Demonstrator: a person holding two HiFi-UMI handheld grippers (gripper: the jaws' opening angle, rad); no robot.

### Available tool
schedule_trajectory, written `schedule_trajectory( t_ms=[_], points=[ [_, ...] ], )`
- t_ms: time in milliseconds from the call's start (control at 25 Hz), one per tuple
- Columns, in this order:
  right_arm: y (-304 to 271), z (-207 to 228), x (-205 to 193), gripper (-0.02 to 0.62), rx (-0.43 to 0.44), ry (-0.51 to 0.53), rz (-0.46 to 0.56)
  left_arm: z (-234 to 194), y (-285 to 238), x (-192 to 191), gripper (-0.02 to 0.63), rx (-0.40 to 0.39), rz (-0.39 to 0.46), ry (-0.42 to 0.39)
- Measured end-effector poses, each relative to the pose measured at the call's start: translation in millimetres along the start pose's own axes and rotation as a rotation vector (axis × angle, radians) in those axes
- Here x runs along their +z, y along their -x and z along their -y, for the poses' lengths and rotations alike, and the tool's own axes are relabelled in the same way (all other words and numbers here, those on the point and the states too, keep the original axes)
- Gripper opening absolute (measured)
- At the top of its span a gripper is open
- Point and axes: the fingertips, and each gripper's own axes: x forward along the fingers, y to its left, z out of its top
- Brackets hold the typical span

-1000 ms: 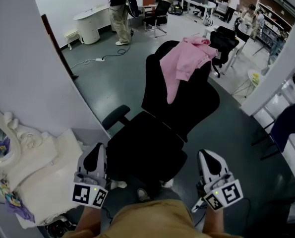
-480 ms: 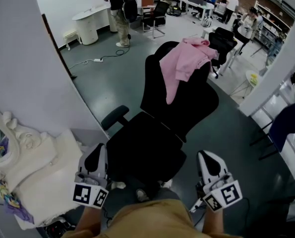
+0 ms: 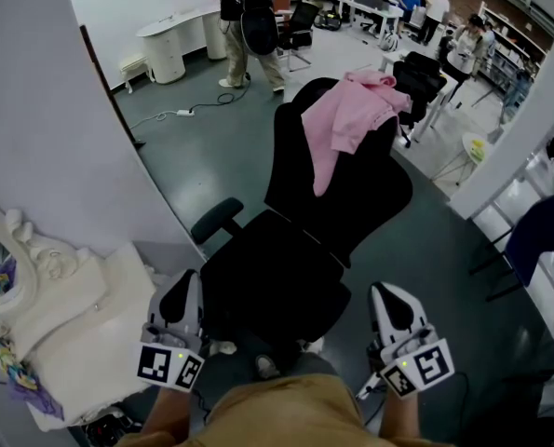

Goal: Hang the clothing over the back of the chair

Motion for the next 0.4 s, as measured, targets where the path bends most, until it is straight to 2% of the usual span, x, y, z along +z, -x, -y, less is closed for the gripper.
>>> schedule_trajectory(
  t_ms=[400],
  points=[
    [2.7, 4.7, -0.2, 0.005, -0.006, -0.006, 0.003, 5.2, -4.2, 1.2, 0.005, -0.008, 0.001, 0.001]
  ],
)
